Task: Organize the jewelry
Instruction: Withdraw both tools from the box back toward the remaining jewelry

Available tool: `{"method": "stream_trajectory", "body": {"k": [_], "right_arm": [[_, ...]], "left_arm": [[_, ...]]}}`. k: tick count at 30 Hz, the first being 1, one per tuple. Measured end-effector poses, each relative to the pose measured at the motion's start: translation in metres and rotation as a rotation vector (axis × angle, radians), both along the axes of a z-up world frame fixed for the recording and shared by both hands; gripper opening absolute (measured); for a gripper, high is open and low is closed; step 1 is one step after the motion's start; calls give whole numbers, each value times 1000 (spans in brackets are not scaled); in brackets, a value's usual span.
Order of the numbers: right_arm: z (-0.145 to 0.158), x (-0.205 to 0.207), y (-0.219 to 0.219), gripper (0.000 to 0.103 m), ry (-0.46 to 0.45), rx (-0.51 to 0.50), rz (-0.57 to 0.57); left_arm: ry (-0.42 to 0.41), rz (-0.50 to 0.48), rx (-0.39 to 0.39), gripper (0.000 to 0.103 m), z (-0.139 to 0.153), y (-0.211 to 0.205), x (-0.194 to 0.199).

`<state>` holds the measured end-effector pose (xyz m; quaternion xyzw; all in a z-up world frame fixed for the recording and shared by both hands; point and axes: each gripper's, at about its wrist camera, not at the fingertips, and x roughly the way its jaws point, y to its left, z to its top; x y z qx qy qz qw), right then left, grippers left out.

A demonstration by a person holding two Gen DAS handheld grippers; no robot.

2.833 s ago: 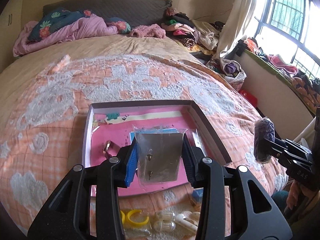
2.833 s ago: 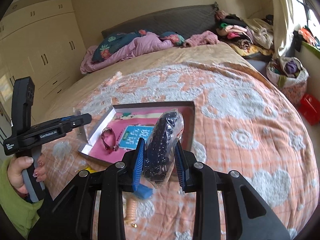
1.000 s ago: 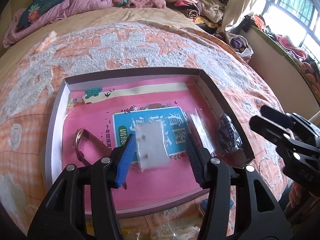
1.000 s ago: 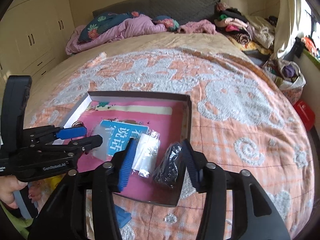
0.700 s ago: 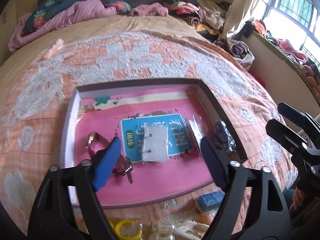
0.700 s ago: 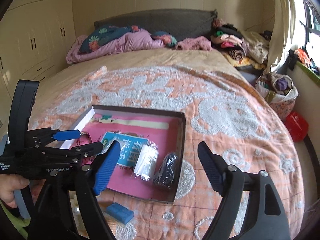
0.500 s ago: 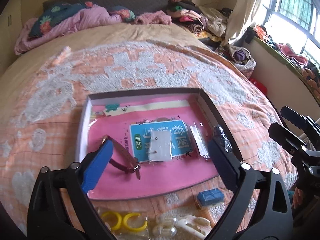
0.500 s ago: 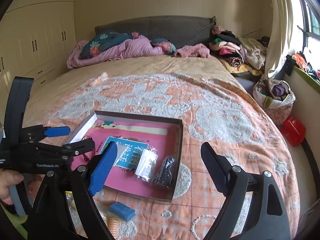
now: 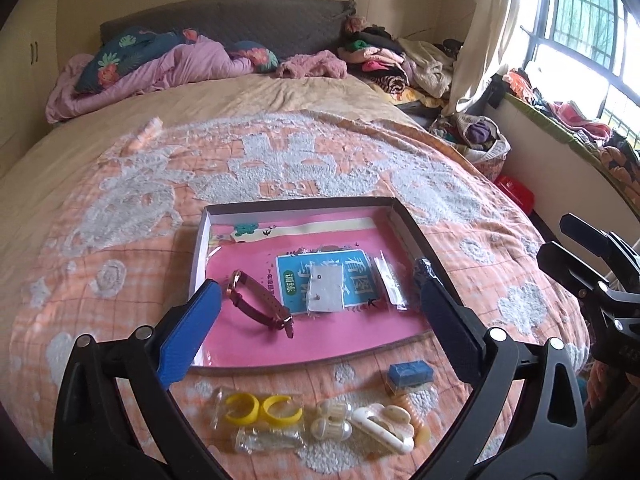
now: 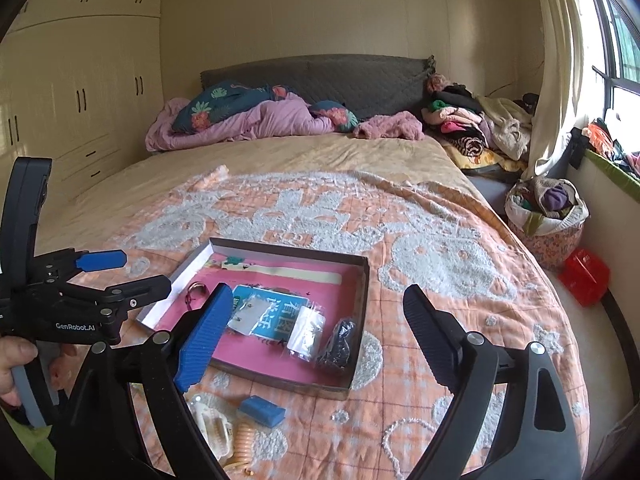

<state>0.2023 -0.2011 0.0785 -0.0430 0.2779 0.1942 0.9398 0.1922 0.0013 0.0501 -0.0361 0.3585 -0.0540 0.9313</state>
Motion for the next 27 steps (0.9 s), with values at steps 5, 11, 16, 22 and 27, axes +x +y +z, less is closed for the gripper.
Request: {"method": "stream_trajectory", "body": {"k": [5,11,16,22,27], "right_arm": [[5,-13,-1,86,-14,10,11],[7,-24,-1,86,-18,23,28],[4,-32,0,86,-7,28,42],[-3,-40,4,86,17,35,59],[-11,-47,10,86,36,28,79]], "left_arm": [[-6,-1,8,93,2,-1,-13],[-15,5,19,93,1,1,-27],[-20,10,34,93,-3,2,-38],[-15,24,41,93,-11,7,-47],[-7,44,42,93,-20,17,-57]]}}
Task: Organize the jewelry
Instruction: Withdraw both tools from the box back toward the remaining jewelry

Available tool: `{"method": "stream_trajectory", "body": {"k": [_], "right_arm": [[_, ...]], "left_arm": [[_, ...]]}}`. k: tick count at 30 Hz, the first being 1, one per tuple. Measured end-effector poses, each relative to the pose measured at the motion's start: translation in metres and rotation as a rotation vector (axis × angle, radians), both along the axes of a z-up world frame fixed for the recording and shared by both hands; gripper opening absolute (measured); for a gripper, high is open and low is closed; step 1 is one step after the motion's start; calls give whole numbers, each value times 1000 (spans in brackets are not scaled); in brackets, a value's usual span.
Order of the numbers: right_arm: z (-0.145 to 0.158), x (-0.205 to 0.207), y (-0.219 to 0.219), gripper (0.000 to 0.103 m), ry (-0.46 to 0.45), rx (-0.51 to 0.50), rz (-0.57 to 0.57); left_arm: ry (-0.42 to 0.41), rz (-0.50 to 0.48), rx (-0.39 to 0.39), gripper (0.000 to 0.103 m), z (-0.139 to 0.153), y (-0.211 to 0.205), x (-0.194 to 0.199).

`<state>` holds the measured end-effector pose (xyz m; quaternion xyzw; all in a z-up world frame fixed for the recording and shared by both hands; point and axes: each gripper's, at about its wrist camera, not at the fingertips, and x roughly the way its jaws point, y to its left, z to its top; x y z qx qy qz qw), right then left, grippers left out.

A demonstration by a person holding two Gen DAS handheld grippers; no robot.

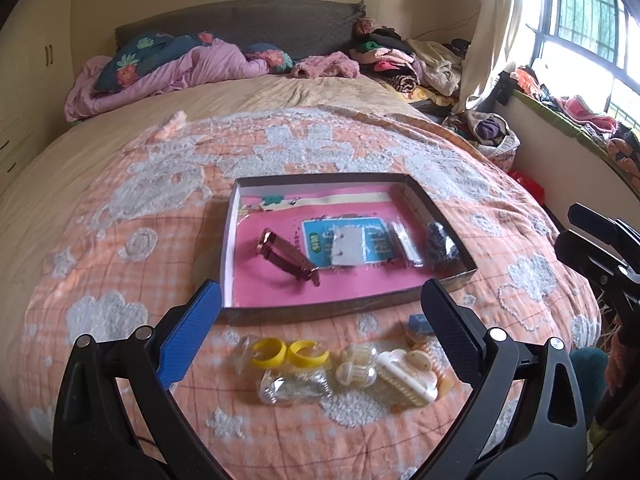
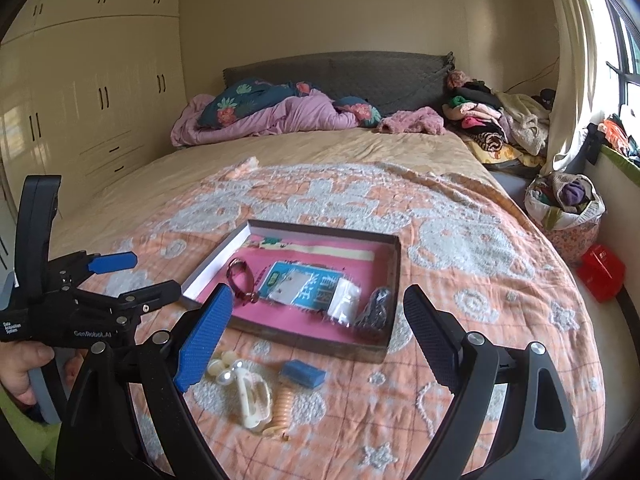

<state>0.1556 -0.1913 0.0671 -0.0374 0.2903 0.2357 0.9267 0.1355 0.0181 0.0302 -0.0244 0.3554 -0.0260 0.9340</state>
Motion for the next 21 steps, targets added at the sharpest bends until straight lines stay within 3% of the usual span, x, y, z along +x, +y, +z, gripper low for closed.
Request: {"method": "stream_trajectory", "body": {"k": [12,21], "right_arm": [[-31,-17,20,86,86,-14,80],[-63,-26,37,86,152,-74,137]], "left_arm": [[52,54,29,93,-27,26,-12],[135,102,59,93,-61,47,-18]]}}
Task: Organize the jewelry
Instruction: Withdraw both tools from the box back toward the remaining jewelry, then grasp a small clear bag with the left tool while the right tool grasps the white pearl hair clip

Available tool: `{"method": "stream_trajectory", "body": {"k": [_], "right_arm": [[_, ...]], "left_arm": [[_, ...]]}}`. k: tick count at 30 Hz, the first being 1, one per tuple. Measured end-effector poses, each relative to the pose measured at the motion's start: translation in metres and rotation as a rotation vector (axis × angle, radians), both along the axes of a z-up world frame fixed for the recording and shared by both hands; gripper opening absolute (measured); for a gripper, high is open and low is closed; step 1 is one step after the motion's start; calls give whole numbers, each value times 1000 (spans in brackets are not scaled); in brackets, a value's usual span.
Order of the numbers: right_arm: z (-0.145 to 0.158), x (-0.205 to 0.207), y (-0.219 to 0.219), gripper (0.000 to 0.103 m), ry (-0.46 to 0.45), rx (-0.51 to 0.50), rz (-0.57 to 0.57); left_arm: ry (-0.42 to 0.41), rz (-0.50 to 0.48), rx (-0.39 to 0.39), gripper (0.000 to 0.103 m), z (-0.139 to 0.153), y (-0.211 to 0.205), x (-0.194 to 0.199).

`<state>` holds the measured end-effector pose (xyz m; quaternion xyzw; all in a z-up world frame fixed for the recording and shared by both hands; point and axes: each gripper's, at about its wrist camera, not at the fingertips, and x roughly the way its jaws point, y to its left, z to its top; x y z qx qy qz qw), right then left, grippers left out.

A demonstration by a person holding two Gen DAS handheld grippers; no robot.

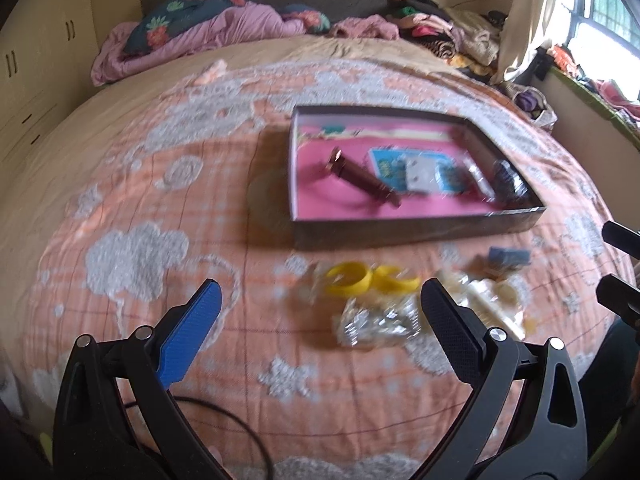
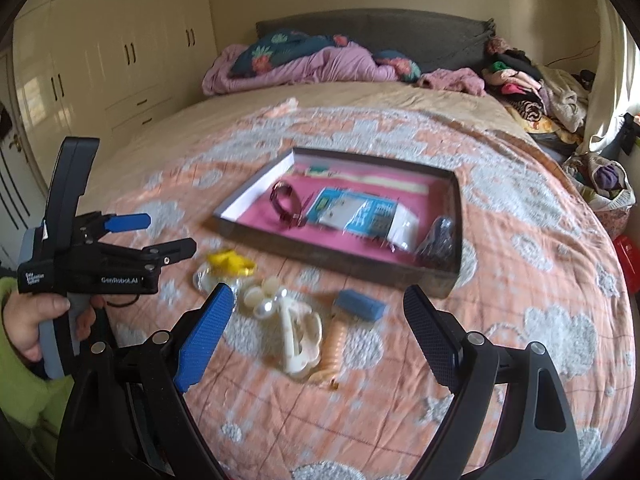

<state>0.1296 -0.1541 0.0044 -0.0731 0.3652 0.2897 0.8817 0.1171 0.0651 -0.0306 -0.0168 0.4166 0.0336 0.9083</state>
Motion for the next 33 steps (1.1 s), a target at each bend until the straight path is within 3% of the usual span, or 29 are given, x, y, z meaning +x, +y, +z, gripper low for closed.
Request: {"method": "stream_trajectory", "body": {"k": [11,20,23,27,33], "right_arm": [[-33,-2,20,86,51,-79,50],[-54,4,26,86,75,-110,69],[-59,6,29,86,79,-119,76],[-65,8,32,86,83,-132,83],[-72,13,39,85,75,-150,85]], "left_arm": [[71,2,-39,93,-29,12,-7],[114,-26,-166,91,-47,13,5],[135,-22,-240,81,-56,16,12],[128,-24,-261,79,-59,13,17],[115,-80,-251,42,-58,-4,23]]}}
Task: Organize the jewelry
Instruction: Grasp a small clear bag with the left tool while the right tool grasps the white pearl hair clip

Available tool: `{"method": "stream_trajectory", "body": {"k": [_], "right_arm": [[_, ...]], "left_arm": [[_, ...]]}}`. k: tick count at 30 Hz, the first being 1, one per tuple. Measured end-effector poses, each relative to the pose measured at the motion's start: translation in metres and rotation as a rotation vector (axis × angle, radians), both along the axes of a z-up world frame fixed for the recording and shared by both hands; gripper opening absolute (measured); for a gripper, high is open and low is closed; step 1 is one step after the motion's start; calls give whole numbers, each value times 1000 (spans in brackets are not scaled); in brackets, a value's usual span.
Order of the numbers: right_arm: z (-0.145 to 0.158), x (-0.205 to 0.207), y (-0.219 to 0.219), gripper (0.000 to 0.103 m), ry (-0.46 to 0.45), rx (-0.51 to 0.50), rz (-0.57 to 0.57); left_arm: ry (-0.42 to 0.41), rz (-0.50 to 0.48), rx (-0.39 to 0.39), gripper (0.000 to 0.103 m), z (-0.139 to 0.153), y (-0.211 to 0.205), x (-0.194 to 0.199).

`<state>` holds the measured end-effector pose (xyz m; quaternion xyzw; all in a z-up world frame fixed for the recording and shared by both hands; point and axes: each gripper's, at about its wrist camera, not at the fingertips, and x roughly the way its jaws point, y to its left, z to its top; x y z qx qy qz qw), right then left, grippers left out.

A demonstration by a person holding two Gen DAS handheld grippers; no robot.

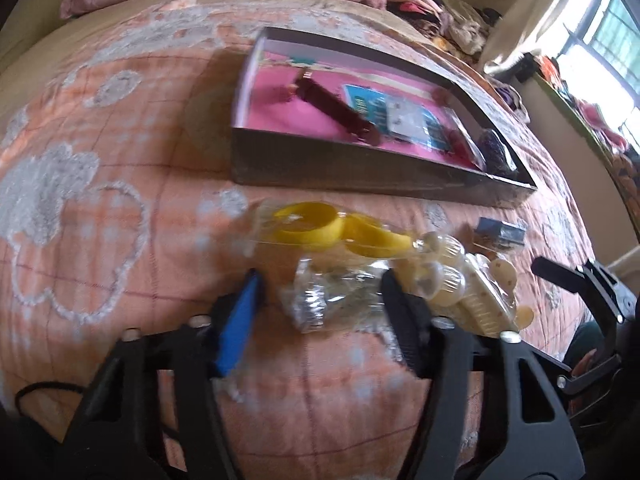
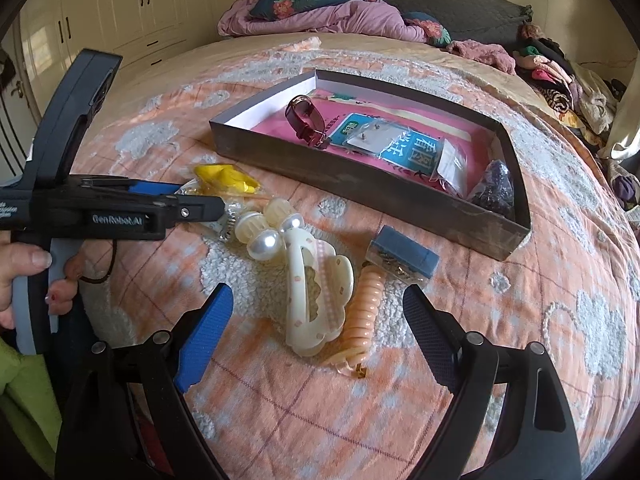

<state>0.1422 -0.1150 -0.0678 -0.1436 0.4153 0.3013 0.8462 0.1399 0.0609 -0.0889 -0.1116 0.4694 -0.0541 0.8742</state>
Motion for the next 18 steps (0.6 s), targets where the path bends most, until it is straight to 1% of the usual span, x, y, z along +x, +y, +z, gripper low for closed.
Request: {"method": "stream_trajectory", "body": {"k": [2,4,5,7,8,11,12,13,14,16,18], "right_arm": [[-2,2,3,82,-4,-7,8],[-5,5,5,81,-3,-18,11],[-7,6,7,79,-2,-18,14],[-11,9,10,69,3,-32,20],[-14,11,12,67,8,-41,22],[-19,13,15,60,-4,-59,23],[-20,13,16,52,-15,-64,24],[-20,13,16,38,-20,-63,25],[-19,14,14,38,-6,-43,36],[-17,15,11,38,6,-27,34],[-14,15,4,38,34,13,26]], "left_arm": [[-9,-10,22,38,1,-5,2],[-21,-13,20,34,3,-6,2],[-25,-16,20,32,4,-6,2],[-36,-22,22,30,6,-7,0],[-39,-23,20,22,7,-6,-1],[-55,-18,0,22,13,-1,-6],[-56,-16,1,22,15,-1,-7],[-60,-15,5,22,18,0,-8],[-65,-13,7,22,19,1,-10],[-68,-7,-1,22,23,3,-12],[-74,-3,-9,21,27,6,-15]]}}
